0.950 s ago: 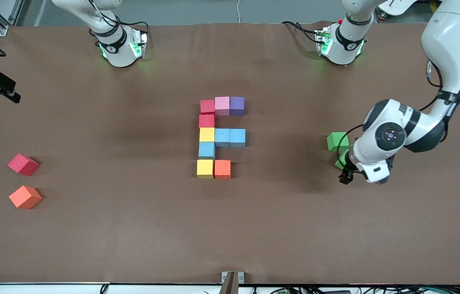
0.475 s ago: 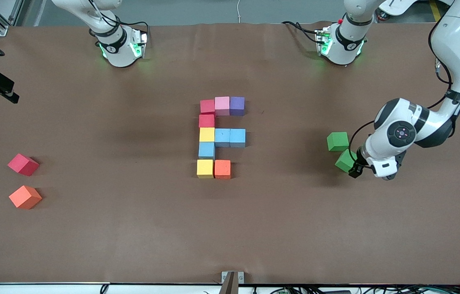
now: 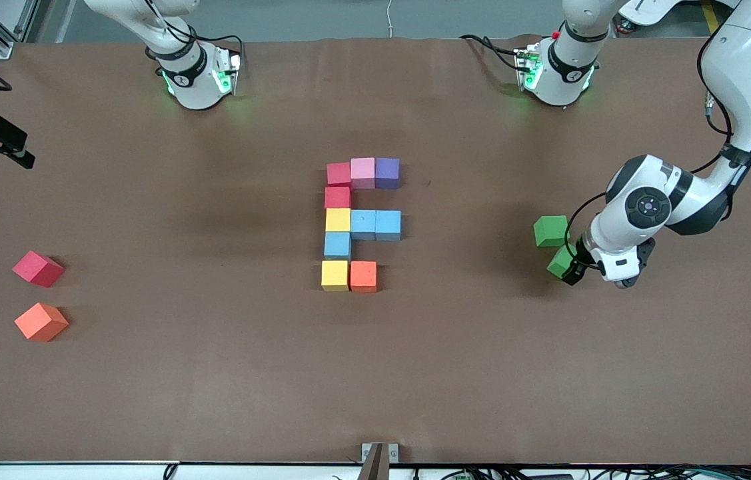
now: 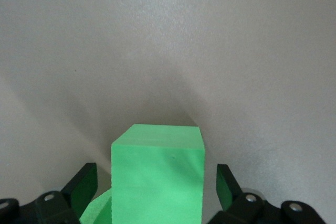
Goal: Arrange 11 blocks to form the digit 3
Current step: 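Carry the green cube with the left gripper toward the orange cube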
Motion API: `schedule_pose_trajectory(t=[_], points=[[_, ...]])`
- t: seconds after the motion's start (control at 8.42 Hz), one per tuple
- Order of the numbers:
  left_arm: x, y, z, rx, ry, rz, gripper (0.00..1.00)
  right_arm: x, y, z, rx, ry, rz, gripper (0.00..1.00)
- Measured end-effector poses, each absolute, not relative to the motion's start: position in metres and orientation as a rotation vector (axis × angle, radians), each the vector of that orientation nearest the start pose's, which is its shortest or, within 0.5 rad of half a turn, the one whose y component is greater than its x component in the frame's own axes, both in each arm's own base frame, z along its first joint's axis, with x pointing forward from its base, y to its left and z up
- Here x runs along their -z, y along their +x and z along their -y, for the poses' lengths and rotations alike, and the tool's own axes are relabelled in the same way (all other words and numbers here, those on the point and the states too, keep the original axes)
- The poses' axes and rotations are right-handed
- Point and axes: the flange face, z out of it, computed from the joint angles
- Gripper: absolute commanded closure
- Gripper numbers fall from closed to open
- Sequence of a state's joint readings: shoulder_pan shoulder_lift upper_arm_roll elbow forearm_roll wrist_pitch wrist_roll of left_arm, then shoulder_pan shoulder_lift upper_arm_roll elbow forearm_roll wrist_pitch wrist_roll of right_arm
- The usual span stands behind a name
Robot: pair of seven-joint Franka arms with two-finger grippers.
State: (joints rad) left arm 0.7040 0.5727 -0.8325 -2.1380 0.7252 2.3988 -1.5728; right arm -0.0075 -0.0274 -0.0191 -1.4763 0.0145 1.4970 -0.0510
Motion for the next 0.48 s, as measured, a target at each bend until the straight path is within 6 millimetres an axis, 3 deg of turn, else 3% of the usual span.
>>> schedule_pose_trajectory(t=[0.12,0.24,0.48], points=[[-0.206,0.552,0.065,0.039,-2.756,1.416,0.54,-0.678,0.539,0.013,0.09,-3.133,0.041,0.0],[-0.206,0.552,0.06,0.047,-2.756,1.428,0.66,-0.679,0.54,0.013,0.106,-3.14,0.042,0.0],[-0.216,0.562,0.062,0.088,-2.734,1.516,0.66,-0.679,0.54,0.013,0.111,-3.141,0.041,0.0]])
